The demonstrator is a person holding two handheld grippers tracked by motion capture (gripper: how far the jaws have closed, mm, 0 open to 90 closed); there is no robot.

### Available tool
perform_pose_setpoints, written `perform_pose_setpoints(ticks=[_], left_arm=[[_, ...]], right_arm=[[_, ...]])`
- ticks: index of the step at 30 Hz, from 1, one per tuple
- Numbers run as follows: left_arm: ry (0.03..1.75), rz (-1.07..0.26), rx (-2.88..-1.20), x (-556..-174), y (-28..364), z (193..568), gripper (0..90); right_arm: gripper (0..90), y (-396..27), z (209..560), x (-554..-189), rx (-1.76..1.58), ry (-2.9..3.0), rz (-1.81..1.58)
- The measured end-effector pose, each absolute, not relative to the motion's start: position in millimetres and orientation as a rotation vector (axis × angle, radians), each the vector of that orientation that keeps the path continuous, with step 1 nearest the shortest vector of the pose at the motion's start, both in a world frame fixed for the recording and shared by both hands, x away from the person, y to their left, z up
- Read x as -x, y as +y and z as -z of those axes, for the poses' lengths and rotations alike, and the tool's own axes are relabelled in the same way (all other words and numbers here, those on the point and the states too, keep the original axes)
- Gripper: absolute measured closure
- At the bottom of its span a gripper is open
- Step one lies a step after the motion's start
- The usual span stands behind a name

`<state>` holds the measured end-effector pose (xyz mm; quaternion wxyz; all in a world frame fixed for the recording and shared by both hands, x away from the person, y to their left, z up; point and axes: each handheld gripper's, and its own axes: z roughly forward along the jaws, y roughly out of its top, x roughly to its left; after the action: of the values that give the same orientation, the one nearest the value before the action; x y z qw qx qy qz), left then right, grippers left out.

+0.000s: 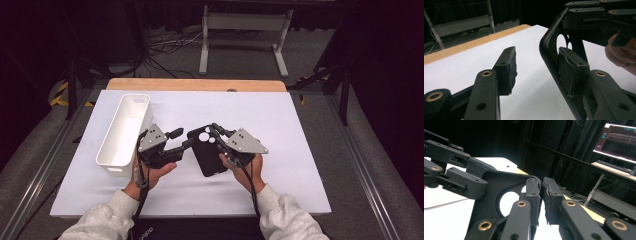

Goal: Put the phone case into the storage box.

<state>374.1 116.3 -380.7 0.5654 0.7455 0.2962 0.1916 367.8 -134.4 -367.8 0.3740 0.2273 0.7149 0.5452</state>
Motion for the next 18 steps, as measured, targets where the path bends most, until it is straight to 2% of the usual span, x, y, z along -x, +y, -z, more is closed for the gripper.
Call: perform_pose_setpoints(ticks=[5,11,18], left_arm=[[0.692,-0.43,-1.751,-374.4,116.5,381.4,54.4],[0.676,-0.428,-1.749,-374.0,117.3,380.8,65.4],[0.677,-0.428,-1.742,-374.1,119.7,378.9,68.7]], right_arm=[[83.6,-132.8,369.0,-366.2,-0.57,1.829,-1.394],[83.6,-131.4,369.9,-364.8,-0.558,1.825,-1.395],[83.5,-130.3,370.7,-363.7,-0.542,1.823,-1.402]])
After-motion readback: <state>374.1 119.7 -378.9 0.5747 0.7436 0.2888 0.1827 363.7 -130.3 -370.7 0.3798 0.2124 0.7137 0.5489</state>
